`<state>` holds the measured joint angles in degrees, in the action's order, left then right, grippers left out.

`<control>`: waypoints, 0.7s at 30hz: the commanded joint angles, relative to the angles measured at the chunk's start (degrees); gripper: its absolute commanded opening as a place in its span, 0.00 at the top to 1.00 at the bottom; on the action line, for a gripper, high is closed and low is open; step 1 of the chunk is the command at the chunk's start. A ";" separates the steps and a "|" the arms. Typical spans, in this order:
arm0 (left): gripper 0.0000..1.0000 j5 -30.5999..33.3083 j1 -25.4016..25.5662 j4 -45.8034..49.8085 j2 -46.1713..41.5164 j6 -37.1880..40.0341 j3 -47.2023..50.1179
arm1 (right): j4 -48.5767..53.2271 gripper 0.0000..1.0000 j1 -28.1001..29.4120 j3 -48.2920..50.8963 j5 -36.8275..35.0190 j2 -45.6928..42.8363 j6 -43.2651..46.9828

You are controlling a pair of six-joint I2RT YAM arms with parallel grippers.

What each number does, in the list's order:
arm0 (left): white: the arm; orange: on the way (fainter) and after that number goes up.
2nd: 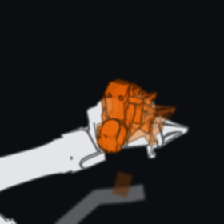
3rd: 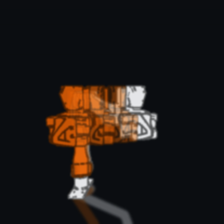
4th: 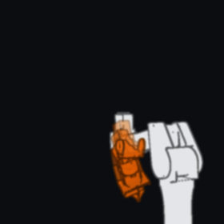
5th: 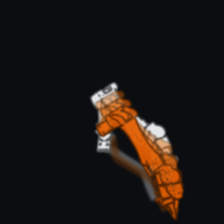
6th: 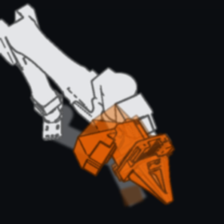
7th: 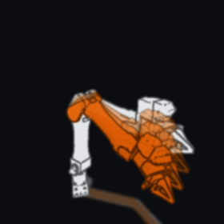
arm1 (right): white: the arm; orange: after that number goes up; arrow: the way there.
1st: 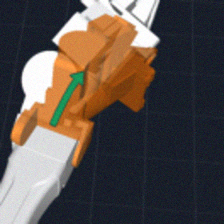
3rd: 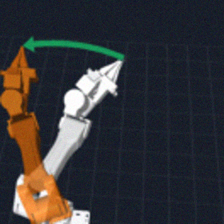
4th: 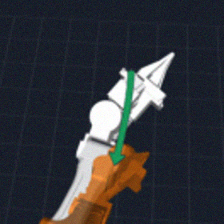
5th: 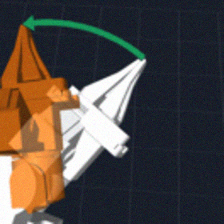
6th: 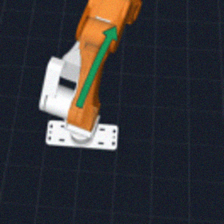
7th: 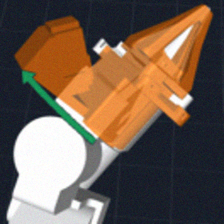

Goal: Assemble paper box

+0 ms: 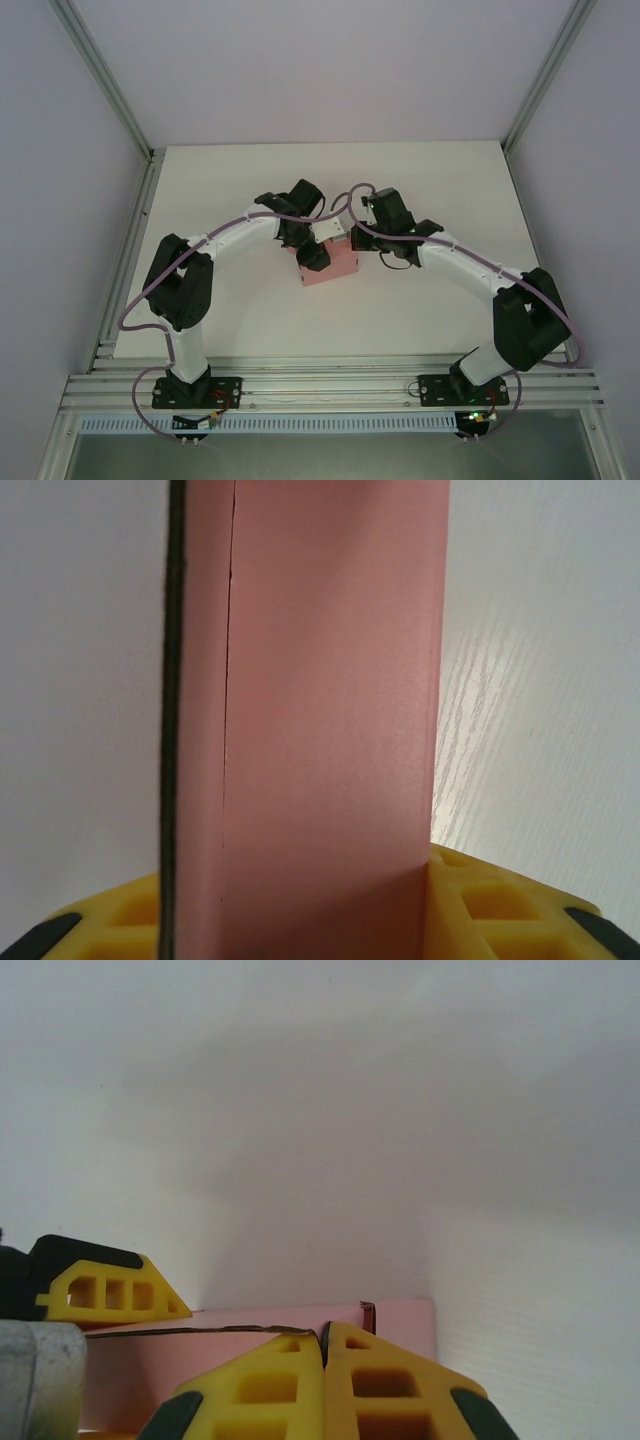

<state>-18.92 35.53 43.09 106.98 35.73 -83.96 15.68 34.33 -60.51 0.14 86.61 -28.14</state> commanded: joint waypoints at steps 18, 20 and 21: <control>0.62 -2.26 0.90 -8.08 -1.53 0.37 1.92 | -14.83 1.00 3.64 15.03 2.05 -5.36 19.52; 0.61 -2.47 1.05 -8.69 -1.88 -0.12 2.13 | -17.70 1.00 3.64 16.82 2.64 -5.75 19.30; 0.60 -2.43 0.90 -9.06 -1.99 -0.35 2.22 | -19.54 1.00 3.65 18.03 2.75 -5.92 19.14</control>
<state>-18.79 35.70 41.65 106.10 35.70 -82.65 -2.76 35.90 -46.04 -3.90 80.51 -10.39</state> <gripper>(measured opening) 0.407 0.050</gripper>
